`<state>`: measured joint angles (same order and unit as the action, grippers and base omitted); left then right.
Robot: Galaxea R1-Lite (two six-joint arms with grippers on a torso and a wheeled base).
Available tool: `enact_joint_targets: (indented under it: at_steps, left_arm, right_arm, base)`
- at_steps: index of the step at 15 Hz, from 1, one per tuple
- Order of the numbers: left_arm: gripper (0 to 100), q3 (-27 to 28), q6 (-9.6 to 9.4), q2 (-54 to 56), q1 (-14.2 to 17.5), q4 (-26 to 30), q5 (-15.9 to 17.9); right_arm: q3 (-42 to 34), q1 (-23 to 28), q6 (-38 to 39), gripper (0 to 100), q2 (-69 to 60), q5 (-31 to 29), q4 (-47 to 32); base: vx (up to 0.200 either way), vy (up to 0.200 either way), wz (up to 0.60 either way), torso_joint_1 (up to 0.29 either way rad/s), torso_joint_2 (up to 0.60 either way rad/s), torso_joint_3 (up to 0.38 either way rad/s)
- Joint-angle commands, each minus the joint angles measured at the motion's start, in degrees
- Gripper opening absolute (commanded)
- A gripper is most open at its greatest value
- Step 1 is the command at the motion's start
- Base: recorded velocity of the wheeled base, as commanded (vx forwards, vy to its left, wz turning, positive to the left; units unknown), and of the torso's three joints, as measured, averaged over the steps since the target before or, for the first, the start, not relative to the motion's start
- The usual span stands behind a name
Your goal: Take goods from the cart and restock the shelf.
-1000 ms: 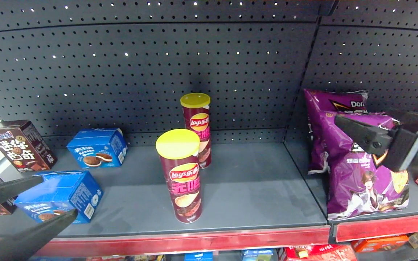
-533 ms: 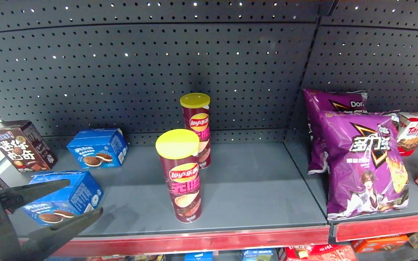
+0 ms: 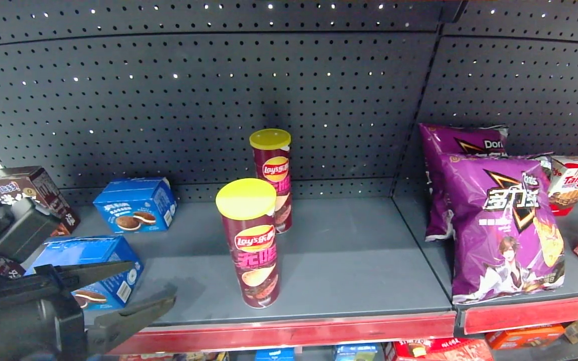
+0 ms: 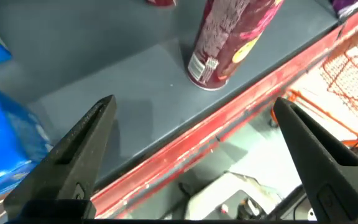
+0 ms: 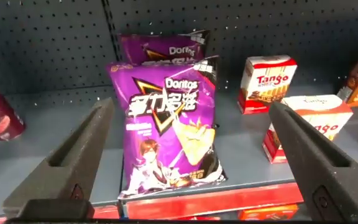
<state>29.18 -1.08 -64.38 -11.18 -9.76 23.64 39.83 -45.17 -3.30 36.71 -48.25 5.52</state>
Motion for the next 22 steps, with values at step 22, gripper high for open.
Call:
enact_joint_targets:
  at_steps: [22]
  left_arm:
    - [100, 15.29, -0.15, -26.94, -5.87, -2.80, -3.16]
  right_arm:
    - [-2.74, 3.07, 0.84, 100, -2.34, -0.09, -0.16]
  base:
    - [0.000, 0.000, 0.00, 0.000, 0.00, 0.000]
